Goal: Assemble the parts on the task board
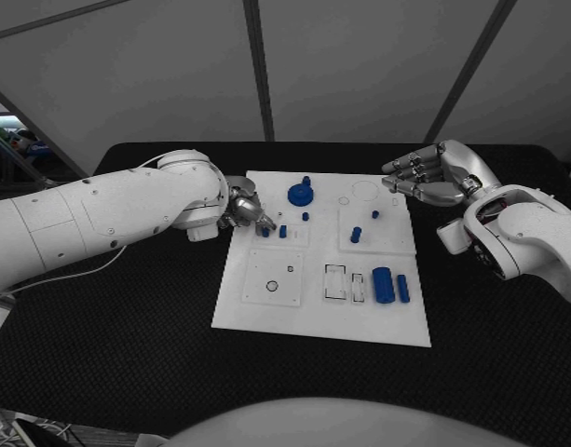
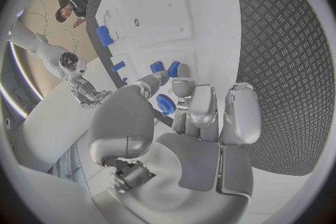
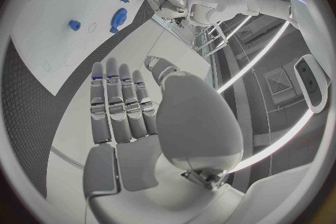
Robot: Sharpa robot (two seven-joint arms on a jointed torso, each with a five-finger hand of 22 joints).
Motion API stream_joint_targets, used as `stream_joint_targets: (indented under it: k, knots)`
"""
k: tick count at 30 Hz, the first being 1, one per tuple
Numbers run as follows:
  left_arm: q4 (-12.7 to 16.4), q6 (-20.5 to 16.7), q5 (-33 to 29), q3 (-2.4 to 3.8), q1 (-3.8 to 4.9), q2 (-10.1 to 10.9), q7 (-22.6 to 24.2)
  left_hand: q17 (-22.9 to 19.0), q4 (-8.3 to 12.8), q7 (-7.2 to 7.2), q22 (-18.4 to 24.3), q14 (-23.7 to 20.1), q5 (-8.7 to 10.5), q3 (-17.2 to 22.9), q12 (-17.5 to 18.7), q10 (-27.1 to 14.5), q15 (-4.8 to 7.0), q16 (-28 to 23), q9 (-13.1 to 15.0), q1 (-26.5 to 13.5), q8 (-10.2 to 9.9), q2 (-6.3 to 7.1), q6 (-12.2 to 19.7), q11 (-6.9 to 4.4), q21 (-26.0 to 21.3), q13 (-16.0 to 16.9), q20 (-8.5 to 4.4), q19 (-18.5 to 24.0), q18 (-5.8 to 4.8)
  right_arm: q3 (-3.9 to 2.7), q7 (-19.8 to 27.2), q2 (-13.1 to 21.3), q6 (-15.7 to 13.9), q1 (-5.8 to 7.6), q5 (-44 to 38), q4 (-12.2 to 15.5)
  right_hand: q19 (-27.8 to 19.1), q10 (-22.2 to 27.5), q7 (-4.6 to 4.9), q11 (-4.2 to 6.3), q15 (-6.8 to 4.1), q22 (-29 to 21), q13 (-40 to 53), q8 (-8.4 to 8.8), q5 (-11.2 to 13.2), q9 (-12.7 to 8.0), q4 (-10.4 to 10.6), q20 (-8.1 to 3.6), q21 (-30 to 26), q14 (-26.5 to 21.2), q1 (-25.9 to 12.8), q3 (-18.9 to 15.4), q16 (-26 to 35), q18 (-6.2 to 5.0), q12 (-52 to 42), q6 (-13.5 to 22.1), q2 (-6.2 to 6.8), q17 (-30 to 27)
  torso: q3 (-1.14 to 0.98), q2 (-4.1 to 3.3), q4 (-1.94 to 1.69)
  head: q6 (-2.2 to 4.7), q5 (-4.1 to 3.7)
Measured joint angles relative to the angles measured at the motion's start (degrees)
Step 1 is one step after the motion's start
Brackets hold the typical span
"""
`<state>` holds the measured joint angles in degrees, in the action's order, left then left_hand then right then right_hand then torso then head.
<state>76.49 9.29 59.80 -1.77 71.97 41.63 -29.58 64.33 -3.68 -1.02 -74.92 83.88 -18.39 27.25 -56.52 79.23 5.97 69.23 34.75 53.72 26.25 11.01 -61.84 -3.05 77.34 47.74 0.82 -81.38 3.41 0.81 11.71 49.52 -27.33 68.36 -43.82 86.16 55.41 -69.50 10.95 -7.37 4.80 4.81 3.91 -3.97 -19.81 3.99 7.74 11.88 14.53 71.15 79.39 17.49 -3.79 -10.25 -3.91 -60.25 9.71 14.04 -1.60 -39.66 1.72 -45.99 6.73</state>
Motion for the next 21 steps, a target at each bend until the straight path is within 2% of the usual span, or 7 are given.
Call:
stream_joint_targets:
  k: [3, 7, 8, 13, 16, 18, 21]
  knots:
    - [0.3, -0.26, -0.03, -0.11, -0.22, 0.31, -0.06, 0.0, -1.45, -0.2, 0.0, 0.0, 0.29, -3.83, 0.0, 0.0, 0.0, 0.0, 0.14, -1.28, 0.0, 0.44, -0.21, 0.0, 0.0, 0.06, 0.0, 0.0, 0.0, 0.0, 0.01, -0.03, 0.0, 0.0, 0.0, -0.04, 0.0, 0.0, 0.0, 0.0, 0.0, 0.0, 0.0, 0.0, 0.0, 0.0, 0.0, 0.0, 0.0, 0.0, 0.0, 0.0, 0.0, 0.0, 0.0, 0.0, 0.0, 0.0, 0.0, 0.0, 0.0, 0.05, 0.0]
    - [0.69, -0.79, -0.13, -0.1, -0.25, 0.69, -0.1, 0.07, -3.12, 0.11, 0.0, 0.0, 0.29, -8.99, -0.26, 0.0, 0.0, 0.0, 0.41, -1.4, -0.49, 0.28, -0.52, 0.0, 0.0, 0.23, -0.2, -0.2, 0.0, 0.0, 0.01, -0.05, 0.0, 0.0, 0.0, -0.12, 0.0, 0.0, 0.0, 0.0, 0.0, 0.0, 0.0, 0.0, 0.0, 0.0, 0.0, 0.0, 0.0, 0.0, 0.0, 0.0, 0.0, 0.0, 0.0, 0.0, 0.0, 0.0, 0.0, 0.0, 0.0, 0.14, -0.05]
    - [0.76, -0.93, -0.16, -0.07, -0.26, 0.77, -0.11, 0.07, -3.64, 0.11, 0.0, 0.0, 0.83, -10.48, -0.28, 0.0, 0.0, 0.0, 0.48, -1.38, -0.81, 0.27, -0.52, 0.0, 0.0, 0.32, -0.2, -0.2, 0.0, 0.0, 0.01, -0.05, 0.0, 0.0, 0.0, -0.14, 0.0, 0.0, 0.0, 0.0, 0.0, 0.0, 0.0, 0.0, 0.0, 0.0, 0.0, 0.0, 0.0, 0.0, 0.0, 0.0, 0.0, 0.0, 0.0, 0.0, 0.0, 0.0, 0.0, 0.0, 0.0, 0.14, -0.05]
    - [1.13, -1.76, -0.35, 0.08, -0.27, 1.12, -0.11, 0.06, -4.91, 0.12, 0.0, 0.0, 2.06, -14.1, -0.28, 0.0, 0.0, 0.0, 0.74, 0.31, -1.19, -1.42, -0.53, 0.0, 0.0, 0.33, -0.2, -0.2, 0.0, 0.0, 0.01, -0.07, 0.0, 0.0, 0.0, -0.21, 0.0, 0.0, 0.21, 0.0, 0.14, -0.03, 0.0, 0.0, 0.0, 0.0, 0.0, 0.0, -0.24, -0.14, 0.0, 0.0, 0.0, 0.0, 0.0, 0.21, 0.0, 0.01, -0.02, 0.0, 0.0, 0.21, -0.07]
    - [1.43, -2.39, -0.49, 0.46, -0.3, 1.35, -0.11, 0.06, -5.2, 0.31, 0.0, -0.01, 2.06, -14.81, -0.28, 0.0, -0.01, 0.0, 0.81, 0.72, -1.2, -1.83, -0.72, 0.0, 0.0, 0.32, -0.2, -0.2, 0.0, 0.0, 0.01, -0.07, 0.0, 0.0, 0.0, -0.22, 0.0, 0.0, 0.21, 0.0, 0.22, -0.05, 0.0, 0.0, 0.0, 0.0, 0.0, 0.0, -0.24, -0.22, 0.0, 0.0, 0.0, 0.0, 0.0, 0.21, 0.0, 0.01, -0.02, 0.0, 0.0, 0.22, -0.09]
    - [1.73, -3.07, -0.71, 0.98, -0.32, 1.53, -0.08, 0.06, -5.4, 0.32, 0.0, -0.01, 2.06, -15.99, -0.05, -0.36, -0.01, 0.0, 0.92, 1.2, -1.62, -2.31, -0.72, 0.11, -0.41, -0.19, -0.2, -0.2, 0.0, 0.0, 0.01, -0.07, 0.0, 0.0, 0.0, -0.24, 0.0, 0.0, 0.21, 0.0, 0.22, -0.05, 0.0, 0.0, 0.0, 0.0, 0.0, 0.0, -0.24, -0.22, 0.0, 0.0, 0.0, 0.0, 0.0, 0.21, 0.0, 0.01, -0.03, 0.0, 0.01, 0.25, -0.09]
    - [2.23, -4.44, -1.17, 1.58, -0.32, 1.84, 0.17, 0.05, -5.79, -0.54, 0.0, 0.11, 2.06, -17.83, 3.23, -2.49, -0.13, 0.0, 0.92, 2.53, -2.38, -2.54, 0.14, 0.59, -2.17, -3.94, 0.08, 0.56, 0.01, 0.0, 0.01, -0.07, 0.0, 0.0, 0.0, -0.28, 0.0, 0.0, 0.21, 0.0, 0.22, -0.05, 0.0, 0.0, 0.0, 0.0, 0.0, 0.0, -0.24, -0.22, 0.0, 0.0, 0.0, 0.0, 0.0, 0.21, 0.0, 0.01, -0.04, 0.0, 0.03, 0.31, -0.14]
